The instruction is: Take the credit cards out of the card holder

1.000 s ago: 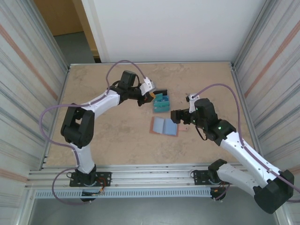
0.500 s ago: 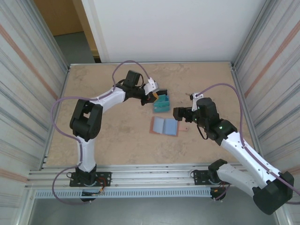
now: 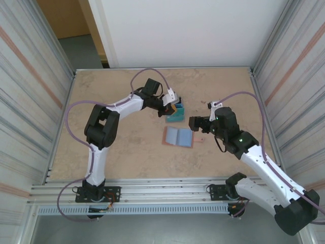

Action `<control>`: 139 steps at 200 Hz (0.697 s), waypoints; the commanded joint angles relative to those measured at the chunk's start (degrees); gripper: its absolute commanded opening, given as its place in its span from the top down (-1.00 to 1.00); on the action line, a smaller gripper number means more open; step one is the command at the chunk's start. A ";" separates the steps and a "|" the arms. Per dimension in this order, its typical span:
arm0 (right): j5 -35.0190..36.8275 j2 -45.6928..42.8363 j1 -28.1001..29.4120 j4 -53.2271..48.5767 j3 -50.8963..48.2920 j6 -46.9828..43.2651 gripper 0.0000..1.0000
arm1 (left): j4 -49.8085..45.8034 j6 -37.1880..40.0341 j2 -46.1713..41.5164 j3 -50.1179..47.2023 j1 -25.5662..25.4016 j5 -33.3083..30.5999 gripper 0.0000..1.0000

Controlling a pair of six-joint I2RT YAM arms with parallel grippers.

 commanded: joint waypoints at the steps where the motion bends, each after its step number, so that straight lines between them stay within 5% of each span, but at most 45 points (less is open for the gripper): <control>1: 0.69 -1.39 -0.54 0.38 -0.86 0.81 -0.97 | -1.72 0.80 1.00 2.05 0.12 0.04 1.00; 100: -0.25 -2.09 -0.78 0.41 -1.54 1.04 -0.96 | -3.83 1.59 3.63 4.59 0.18 -2.81 1.00; 139: -0.41 -2.36 -0.82 0.38 -1.49 1.04 -0.96 | -7.16 3.17 4.68 6.33 0.21 -3.19 0.72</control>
